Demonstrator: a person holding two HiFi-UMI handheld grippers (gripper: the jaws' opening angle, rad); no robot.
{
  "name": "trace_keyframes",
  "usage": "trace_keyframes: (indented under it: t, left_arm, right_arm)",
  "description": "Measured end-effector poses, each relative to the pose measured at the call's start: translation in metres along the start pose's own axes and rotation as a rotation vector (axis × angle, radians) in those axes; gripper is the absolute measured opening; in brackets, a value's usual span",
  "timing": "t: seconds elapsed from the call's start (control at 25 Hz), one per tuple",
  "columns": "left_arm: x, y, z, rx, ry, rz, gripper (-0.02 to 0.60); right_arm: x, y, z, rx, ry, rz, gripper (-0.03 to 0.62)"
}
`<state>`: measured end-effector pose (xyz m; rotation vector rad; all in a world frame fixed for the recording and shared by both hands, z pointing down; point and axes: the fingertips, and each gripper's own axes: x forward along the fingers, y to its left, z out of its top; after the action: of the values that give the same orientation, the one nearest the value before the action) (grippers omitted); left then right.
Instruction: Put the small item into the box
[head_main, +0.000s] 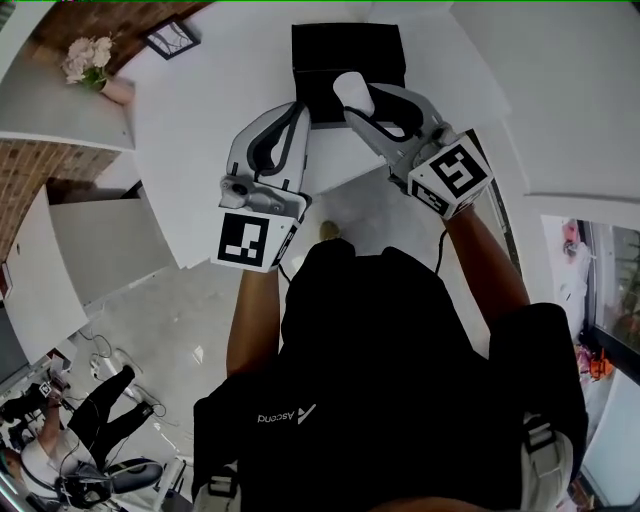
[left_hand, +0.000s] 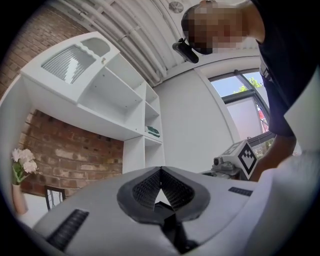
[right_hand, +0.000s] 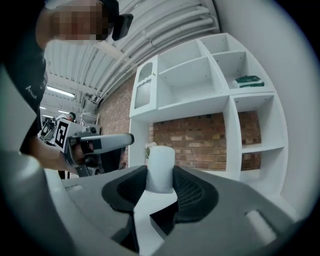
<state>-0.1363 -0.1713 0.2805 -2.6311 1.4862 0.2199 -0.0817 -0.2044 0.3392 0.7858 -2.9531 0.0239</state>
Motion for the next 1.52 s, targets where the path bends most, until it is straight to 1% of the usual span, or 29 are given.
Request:
trace_keyframes:
  t: [0.08, 0.2, 0.32, 0.44, 0.64, 0.76, 0.92, 1.08, 1.2, 1.32, 1.52]
  left_arm:
    - [0.005, 0.01, -0.006, -0.008, -0.003, -0.007, -0.002]
    - [0.009, 0.024, -0.017, -0.03, 0.006, -0.003, -0.002]
    - [0.012, 0.034, -0.029, -0.041, 0.035, 0.014, -0.002]
    - [0.016, 0.043, -0.032, -0.037, 0.04, 0.032, -0.002]
    - [0.016, 0.05, -0.036, -0.029, 0.049, 0.068, -0.002]
    - [0.016, 0.053, -0.039, -0.032, 0.054, 0.089, -0.002]
    - [0.019, 0.057, -0.044, -0.04, 0.068, 0.108, -0.002]
    - [0.018, 0.062, -0.052, -0.045, 0.084, 0.125, -0.002]
    - [0.017, 0.066, -0.054, -0.045, 0.087, 0.131, -0.002]
    - [0.017, 0.07, -0.055, -0.047, 0.091, 0.138, -0.002]
    - [0.022, 0.073, -0.06, -0.051, 0.097, 0.14, -0.002]
  right_arm:
    - [0.015, -0.008, -0.016, -0.002, 0.068, -0.003, 0.164]
    - [0.037, -0.019, -0.044, 0.004, 0.207, 0.01, 0.164]
    - [0.055, -0.028, -0.075, 0.002, 0.348, 0.037, 0.164]
    - [0.07, -0.036, -0.104, -0.017, 0.474, 0.06, 0.164]
    - [0.081, -0.048, -0.152, -0.033, 0.672, 0.092, 0.164]
    - [0.084, -0.054, -0.177, -0.037, 0.771, 0.103, 0.165]
    - [0.092, -0.061, -0.2, -0.036, 0.863, 0.113, 0.166]
    - [0.096, -0.07, -0.22, -0.041, 0.956, 0.086, 0.166]
    - [0.097, -0.073, -0.233, -0.044, 1.007, 0.084, 0.166]
    - [0.097, -0.077, -0.24, -0.052, 1.039, 0.077, 0.167]
    - [0.1, -0.079, -0.243, -0.051, 1.042, 0.075, 0.172]
